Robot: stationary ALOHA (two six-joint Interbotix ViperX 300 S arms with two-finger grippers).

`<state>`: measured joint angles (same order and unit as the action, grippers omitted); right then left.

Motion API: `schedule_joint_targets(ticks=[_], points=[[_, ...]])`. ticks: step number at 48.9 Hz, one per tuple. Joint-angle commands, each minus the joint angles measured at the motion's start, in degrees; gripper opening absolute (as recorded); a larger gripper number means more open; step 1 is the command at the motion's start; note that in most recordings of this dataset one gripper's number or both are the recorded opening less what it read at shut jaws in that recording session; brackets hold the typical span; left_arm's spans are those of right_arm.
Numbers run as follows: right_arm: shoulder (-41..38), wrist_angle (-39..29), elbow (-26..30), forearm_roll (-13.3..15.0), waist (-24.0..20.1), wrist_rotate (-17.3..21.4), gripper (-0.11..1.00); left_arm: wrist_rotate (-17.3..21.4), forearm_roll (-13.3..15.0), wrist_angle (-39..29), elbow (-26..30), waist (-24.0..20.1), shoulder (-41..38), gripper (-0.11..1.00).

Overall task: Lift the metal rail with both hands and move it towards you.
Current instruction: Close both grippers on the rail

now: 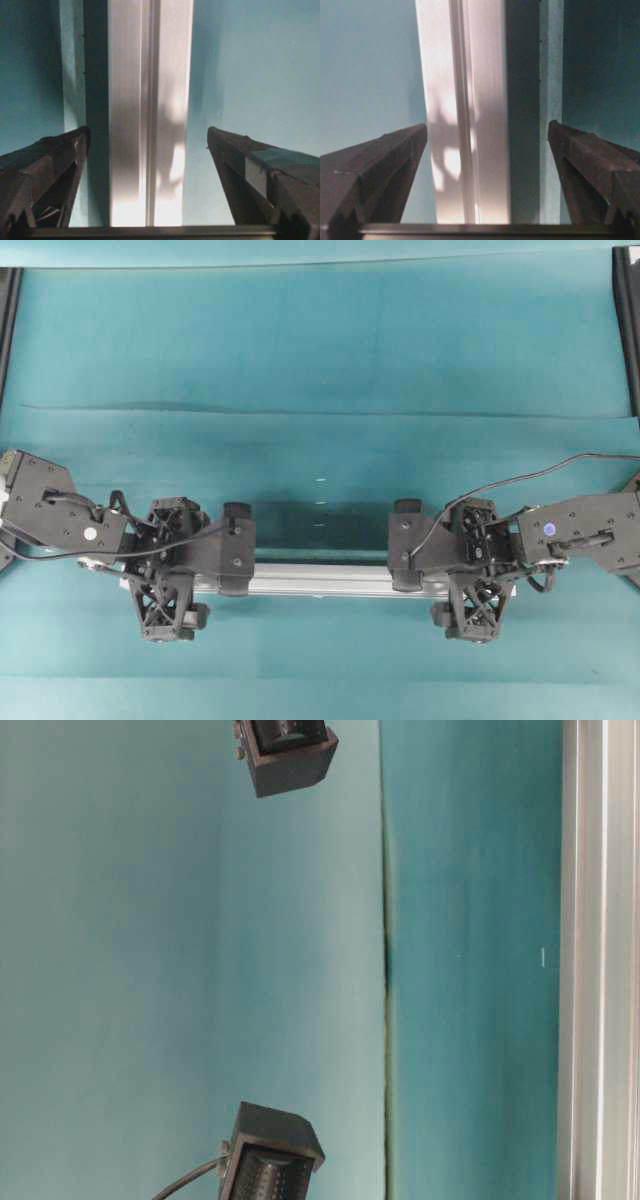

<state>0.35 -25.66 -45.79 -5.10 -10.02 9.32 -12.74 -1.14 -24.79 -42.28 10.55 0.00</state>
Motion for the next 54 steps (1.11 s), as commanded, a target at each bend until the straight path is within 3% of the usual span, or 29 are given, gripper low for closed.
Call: schedule_joint_targets(ticks=[1, 26, 32, 41, 54], points=[[-0.18, 0.35, 0.18, 0.09, -0.18, 0.0, 1.0, 0.09, -0.09, 0.44, 0.09, -0.44, 0.26, 0.98], [-0.26, 0.79, -0.53, 0.09, -0.18, 0.18, 0.98, -0.62, -0.09, 2.11, -0.18, -1.67, -0.26, 0.94], [-0.62, 0.44, -0.26, 0.09, -0.18, 0.26, 0.87, -0.62, -0.09, 2.11, 0.0, -1.58, -0.26, 0.77], [-1.23, 0.35, 0.97, -0.09, 0.09, 0.26, 0.4, 0.09, -0.09, 2.11, 0.09, -1.49, -0.26, 0.3], [-1.67, 0.35, 1.58, -0.35, 0.44, 0.26, 0.4, 0.09, -0.09, 2.46, 0.18, -1.32, -0.26, 0.29]])
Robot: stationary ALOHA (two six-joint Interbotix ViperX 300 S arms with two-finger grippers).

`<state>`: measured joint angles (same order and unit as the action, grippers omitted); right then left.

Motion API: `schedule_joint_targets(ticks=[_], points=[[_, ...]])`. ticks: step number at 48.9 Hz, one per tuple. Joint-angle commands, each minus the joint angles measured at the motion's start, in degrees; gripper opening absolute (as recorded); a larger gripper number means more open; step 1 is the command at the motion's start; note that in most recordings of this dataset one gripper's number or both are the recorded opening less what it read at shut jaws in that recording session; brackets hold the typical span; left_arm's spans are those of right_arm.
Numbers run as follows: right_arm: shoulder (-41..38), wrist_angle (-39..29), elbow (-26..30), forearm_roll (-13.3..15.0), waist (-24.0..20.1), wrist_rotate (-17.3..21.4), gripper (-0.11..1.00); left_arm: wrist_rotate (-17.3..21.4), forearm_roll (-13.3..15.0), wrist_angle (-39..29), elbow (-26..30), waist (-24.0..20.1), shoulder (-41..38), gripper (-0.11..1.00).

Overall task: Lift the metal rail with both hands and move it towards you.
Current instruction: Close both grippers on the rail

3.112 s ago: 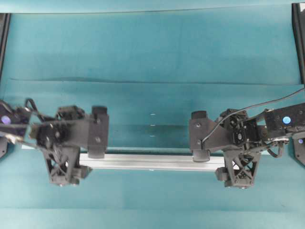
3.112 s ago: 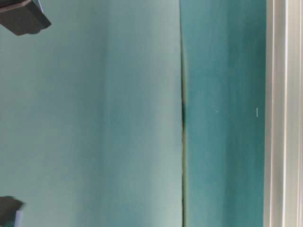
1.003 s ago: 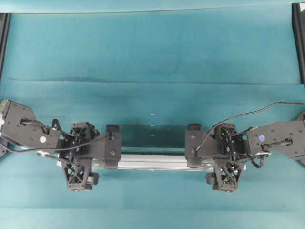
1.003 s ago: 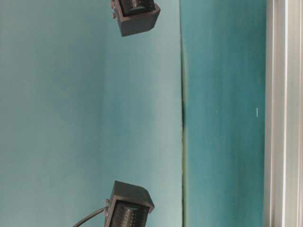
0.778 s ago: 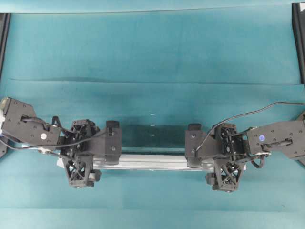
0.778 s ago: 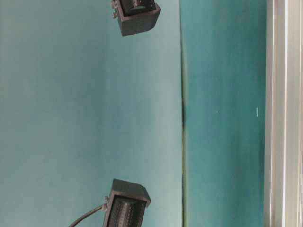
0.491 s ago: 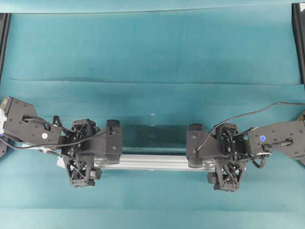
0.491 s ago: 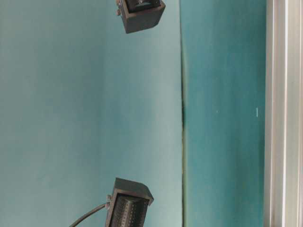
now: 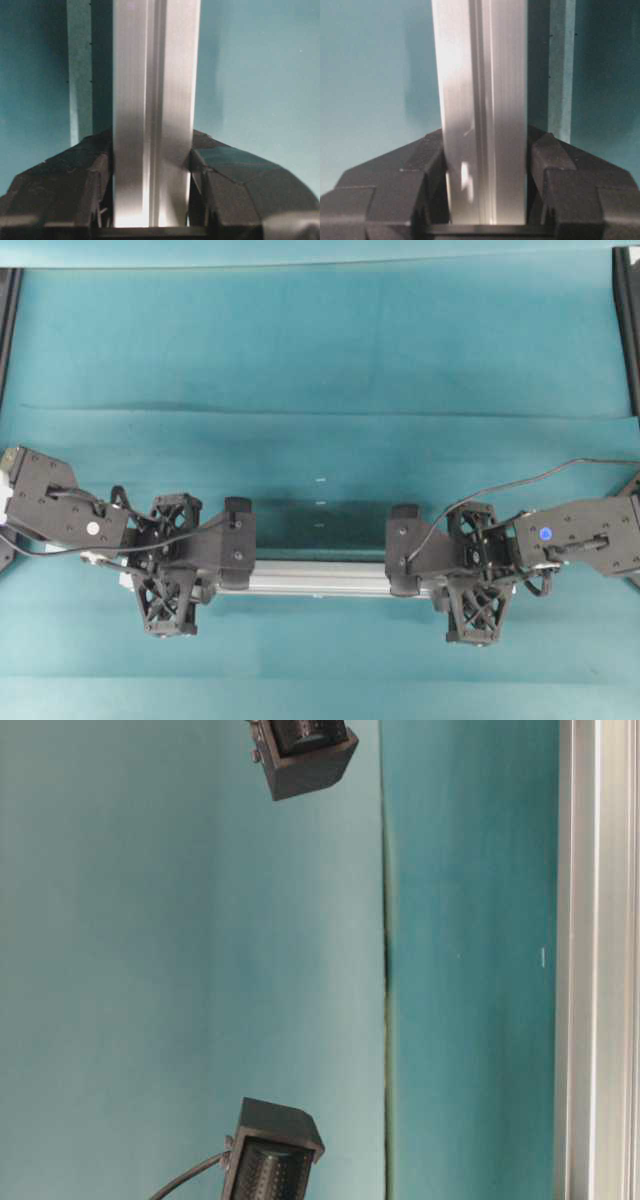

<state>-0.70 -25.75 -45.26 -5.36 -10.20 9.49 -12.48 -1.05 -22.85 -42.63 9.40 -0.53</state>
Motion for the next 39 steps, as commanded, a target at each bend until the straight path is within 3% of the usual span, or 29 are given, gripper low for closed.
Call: schedule_joint_targets(ticks=[1, 15, 22, 39], points=[[-0.62, 0.35, 1.05, -0.09, 0.62, 0.09, 0.4, -0.18, -0.18, 0.62, 0.44, -0.18, 0.26, 0.29], [-0.35, -0.7, 1.23, -0.09, 0.7, 0.18, 0.4, -0.26, -0.18, 0.88, 0.62, -0.26, 0.53, 0.29], [1.85, -5.54, 3.52, -0.09, 0.7, 0.18, 0.4, -0.44, -0.18, -0.88, 2.02, -0.26, 2.46, 0.29], [11.51, -27.86, 15.64, -0.09, 4.13, 0.18, 0.4, 0.88, -0.18, -21.36, 13.18, -1.32, 11.34, 0.29]])
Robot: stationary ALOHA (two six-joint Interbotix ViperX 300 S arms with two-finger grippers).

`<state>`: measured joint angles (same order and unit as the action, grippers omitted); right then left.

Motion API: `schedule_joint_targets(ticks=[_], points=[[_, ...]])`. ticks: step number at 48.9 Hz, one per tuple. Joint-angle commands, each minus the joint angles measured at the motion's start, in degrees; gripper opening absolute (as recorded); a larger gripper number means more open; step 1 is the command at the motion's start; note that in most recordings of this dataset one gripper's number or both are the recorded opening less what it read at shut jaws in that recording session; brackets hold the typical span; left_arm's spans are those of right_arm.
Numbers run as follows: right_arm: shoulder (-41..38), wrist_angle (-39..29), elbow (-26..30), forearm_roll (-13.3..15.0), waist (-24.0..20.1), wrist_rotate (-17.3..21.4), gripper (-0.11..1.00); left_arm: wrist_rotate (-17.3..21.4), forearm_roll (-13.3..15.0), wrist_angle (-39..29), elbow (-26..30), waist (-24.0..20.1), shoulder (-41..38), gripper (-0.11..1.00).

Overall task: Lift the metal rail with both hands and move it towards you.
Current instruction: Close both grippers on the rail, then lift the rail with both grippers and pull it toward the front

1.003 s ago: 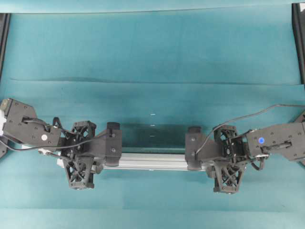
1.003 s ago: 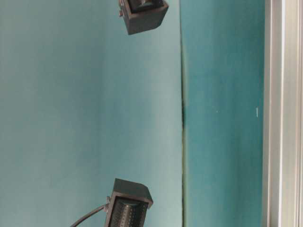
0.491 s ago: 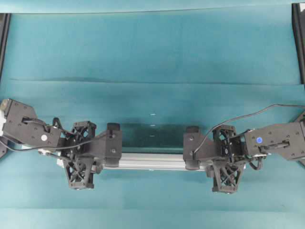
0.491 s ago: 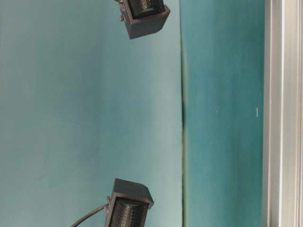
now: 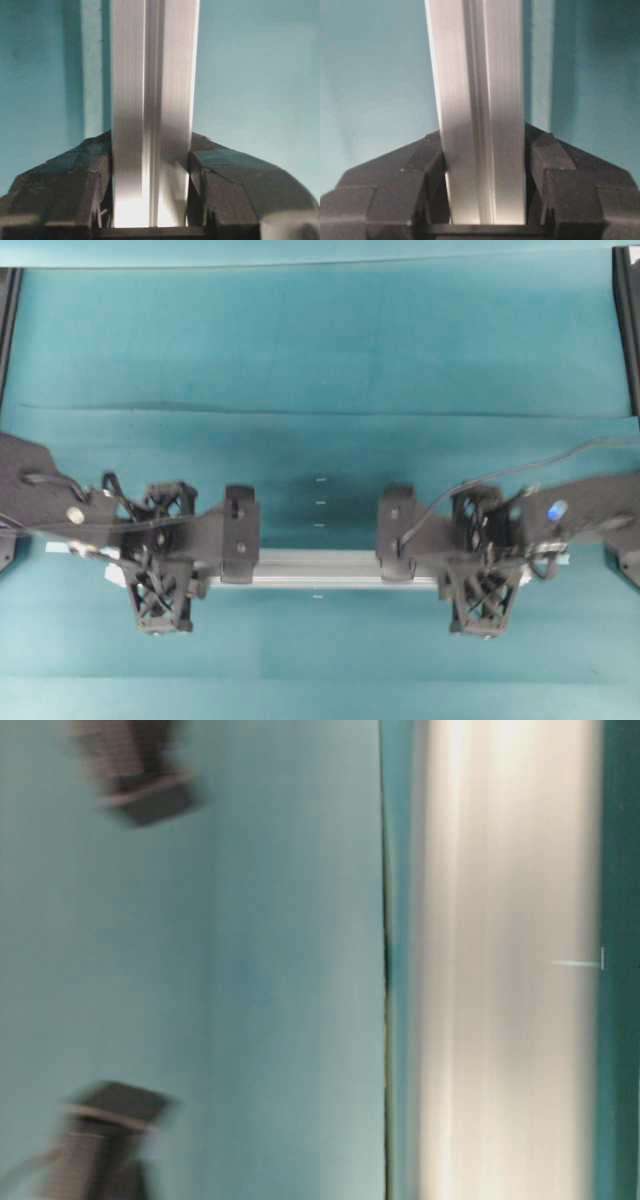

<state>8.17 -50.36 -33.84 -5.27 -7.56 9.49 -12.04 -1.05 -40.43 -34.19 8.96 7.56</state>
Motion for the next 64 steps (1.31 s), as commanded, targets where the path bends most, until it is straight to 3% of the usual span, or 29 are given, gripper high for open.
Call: schedule_joint_targets(ticks=[1, 15, 30, 44, 50, 64], points=[[3.08, -4.57, 4.83, -0.18, 1.67, 0.18, 0.4, 0.79, -0.18, -5.62, 5.89, -1.05, 4.04, 0.29], [6.15, -22.32, 16.7, -0.18, 2.55, 2.11, 0.4, 1.58, -0.18, -19.07, 18.02, -2.11, 9.67, 0.29], [5.71, -35.07, 29.44, 0.0, 2.55, 6.06, 0.4, 1.76, -0.18, -33.66, 31.38, -2.37, 8.35, 0.29], [4.75, -46.23, 40.43, 2.11, 2.55, 6.5, 0.4, 1.76, -0.18, -46.14, 43.77, -3.08, 5.19, 0.29], [4.75, -46.67, 43.15, 3.16, 2.55, 6.42, 0.4, 1.76, -0.18, -48.25, 46.85, -3.52, 4.13, 0.29], [5.01, -46.67, 42.45, 3.43, 2.64, 6.5, 0.4, 1.85, -0.18, -48.08, 47.29, -3.96, 3.96, 0.29]])
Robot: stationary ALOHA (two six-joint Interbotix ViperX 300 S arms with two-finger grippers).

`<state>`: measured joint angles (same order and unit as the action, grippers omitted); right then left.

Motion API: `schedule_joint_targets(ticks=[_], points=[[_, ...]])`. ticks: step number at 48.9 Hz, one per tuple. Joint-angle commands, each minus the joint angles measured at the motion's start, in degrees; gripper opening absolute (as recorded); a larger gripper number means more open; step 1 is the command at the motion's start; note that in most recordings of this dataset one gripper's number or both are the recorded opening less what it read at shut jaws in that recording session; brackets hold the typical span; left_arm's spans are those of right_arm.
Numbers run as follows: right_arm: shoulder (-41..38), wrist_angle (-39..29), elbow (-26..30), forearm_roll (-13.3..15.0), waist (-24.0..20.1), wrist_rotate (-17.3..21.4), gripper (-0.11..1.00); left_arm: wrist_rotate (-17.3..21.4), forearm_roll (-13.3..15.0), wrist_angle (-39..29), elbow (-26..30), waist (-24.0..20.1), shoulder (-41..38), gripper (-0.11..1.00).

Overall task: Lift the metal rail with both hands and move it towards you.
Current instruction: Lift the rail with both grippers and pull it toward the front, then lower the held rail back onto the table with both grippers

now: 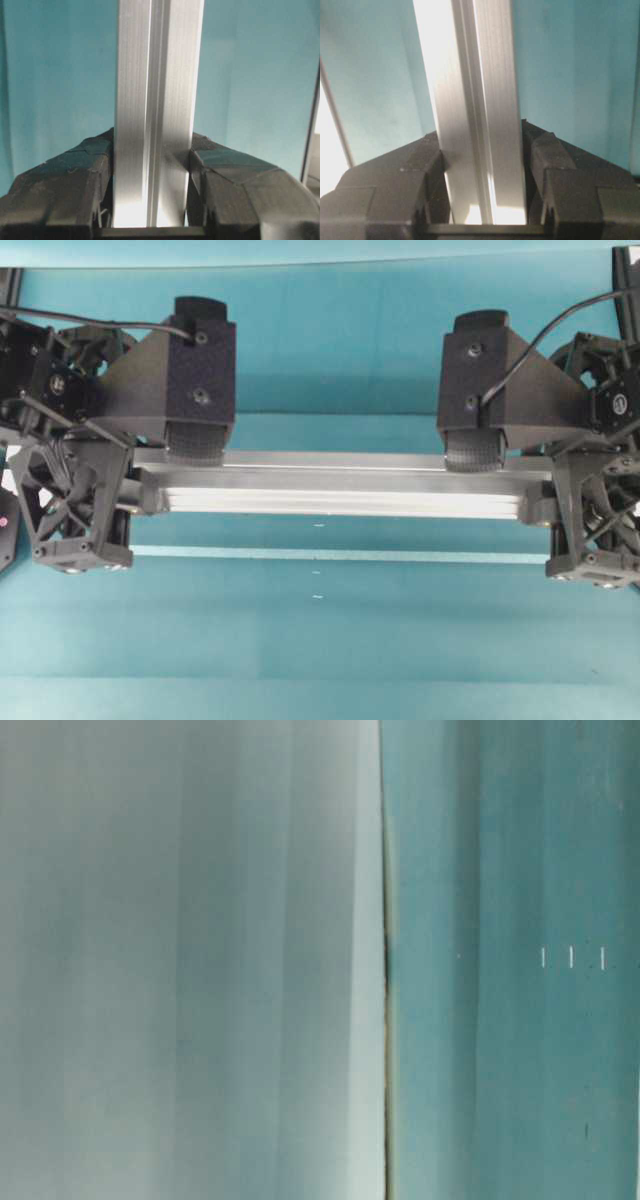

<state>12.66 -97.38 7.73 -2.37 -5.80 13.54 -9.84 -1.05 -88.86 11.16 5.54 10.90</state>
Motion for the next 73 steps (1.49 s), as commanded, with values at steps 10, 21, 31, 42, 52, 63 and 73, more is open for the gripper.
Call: schedule_joint_targets(ticks=[10, 21, 31, 42, 52, 63, 73], points=[[0.7, 0.26, 0.88, 0.44, 0.88, 2.46, 0.4, -0.35, -0.18, 0.35, 2.11, -0.53, 0.53, 0.29], [0.79, 0.53, -0.88, 0.53, 2.37, 2.02, 0.4, 0.53, -0.53, 0.7, 0.53, -2.11, 0.7, 0.29], [1.32, 2.46, -7.38, 0.62, 4.57, -0.09, 0.4, 0.97, -0.7, 6.77, -5.98, -5.01, 0.79, 0.29], [3.6, 16.79, -21.71, 0.62, 7.47, -3.52, 0.4, 1.05, -0.7, 15.91, -17.14, -5.98, 0.62, 0.29], [4.04, 29.53, -33.31, 0.62, 7.91, -4.22, 0.4, 1.67, -0.79, 25.31, -27.95, -6.94, -0.18, 0.29], [2.11, 38.85, -39.73, 0.62, 7.91, -4.31, 0.4, 1.49, -0.7, 33.13, -35.33, -7.29, -1.14, 0.29], [-0.7, 47.99, -45.35, 0.53, 7.73, -4.48, 0.4, 0.79, -0.7, 39.2, -39.73, -7.47, -3.52, 0.29]])
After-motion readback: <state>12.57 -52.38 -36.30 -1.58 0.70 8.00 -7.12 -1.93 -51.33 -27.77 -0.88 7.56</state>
